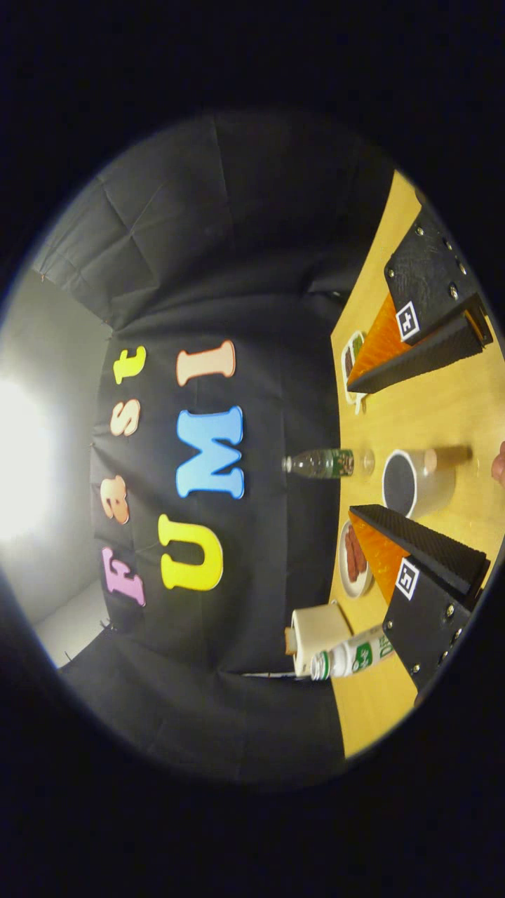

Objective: Take the bottle from table, then pour the juice into the cup, finally place the bottle on the coaster

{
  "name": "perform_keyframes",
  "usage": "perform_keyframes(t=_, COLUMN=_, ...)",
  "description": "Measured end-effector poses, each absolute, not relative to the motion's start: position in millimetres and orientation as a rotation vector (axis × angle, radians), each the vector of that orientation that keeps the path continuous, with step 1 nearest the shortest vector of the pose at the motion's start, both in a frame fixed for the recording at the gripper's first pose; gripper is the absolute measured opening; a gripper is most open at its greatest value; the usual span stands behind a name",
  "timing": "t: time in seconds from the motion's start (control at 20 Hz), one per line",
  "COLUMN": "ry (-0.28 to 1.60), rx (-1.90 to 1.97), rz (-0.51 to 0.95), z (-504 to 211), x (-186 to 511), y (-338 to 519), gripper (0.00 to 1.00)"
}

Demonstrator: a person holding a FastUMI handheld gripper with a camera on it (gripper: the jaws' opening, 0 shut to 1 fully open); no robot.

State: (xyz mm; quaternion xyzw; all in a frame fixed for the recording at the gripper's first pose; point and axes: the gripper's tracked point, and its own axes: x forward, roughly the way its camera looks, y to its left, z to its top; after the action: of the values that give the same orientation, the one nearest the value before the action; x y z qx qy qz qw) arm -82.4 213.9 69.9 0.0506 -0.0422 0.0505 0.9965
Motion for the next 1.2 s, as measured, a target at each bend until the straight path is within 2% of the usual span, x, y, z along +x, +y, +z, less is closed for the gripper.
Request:
perform_keyframes(t=0.75, ry=-0.089, rx=0.048, rz=0.299, z=47.5, x=-99.1, y=365.5, gripper=0.96)
perform_keyframes(t=1.2, ry=-0.057, rx=-0.006, rz=0.363, z=31.0, x=-78.2, y=431.8, gripper=0.96)
